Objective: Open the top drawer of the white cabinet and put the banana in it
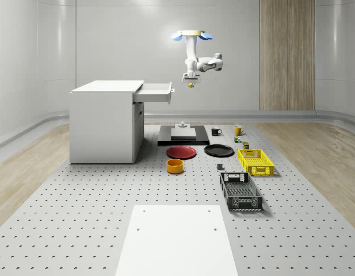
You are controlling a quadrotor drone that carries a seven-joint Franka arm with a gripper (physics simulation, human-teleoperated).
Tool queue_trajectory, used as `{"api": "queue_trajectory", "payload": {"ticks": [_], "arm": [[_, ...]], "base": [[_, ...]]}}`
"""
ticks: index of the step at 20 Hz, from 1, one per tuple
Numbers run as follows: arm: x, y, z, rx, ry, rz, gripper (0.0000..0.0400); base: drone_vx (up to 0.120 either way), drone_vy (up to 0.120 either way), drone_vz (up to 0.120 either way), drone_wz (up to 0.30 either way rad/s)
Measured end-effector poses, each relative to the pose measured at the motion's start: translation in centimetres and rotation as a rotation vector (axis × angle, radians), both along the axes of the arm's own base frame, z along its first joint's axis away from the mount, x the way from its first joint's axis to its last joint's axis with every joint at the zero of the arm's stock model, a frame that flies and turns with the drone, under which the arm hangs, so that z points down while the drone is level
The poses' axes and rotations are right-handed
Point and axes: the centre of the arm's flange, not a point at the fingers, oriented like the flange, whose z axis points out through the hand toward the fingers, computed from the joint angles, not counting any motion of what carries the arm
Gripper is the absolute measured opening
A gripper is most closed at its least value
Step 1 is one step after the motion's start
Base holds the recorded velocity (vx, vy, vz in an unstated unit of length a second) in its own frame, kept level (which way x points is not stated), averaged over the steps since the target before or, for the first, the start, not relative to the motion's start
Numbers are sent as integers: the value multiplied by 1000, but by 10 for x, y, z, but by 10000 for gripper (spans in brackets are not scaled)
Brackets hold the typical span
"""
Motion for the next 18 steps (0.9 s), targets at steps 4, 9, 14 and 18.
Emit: {"api": "queue_trajectory", "payload": {"ticks": [4, 9, 14, 18], "arm": [[0, 0, 0, 0, 0, 0, 200], [0, 0, 0, 0, 0, 0, 200], [0, 0, 0, 0, 0, 0, 200], [0, 0, 0, 0, 0, 0, 200]], "base": [[0, -120, 0, 0], [0, -120, 48, 0], [0, -120, 0, 0], [0, -120, 0, 0]]}}
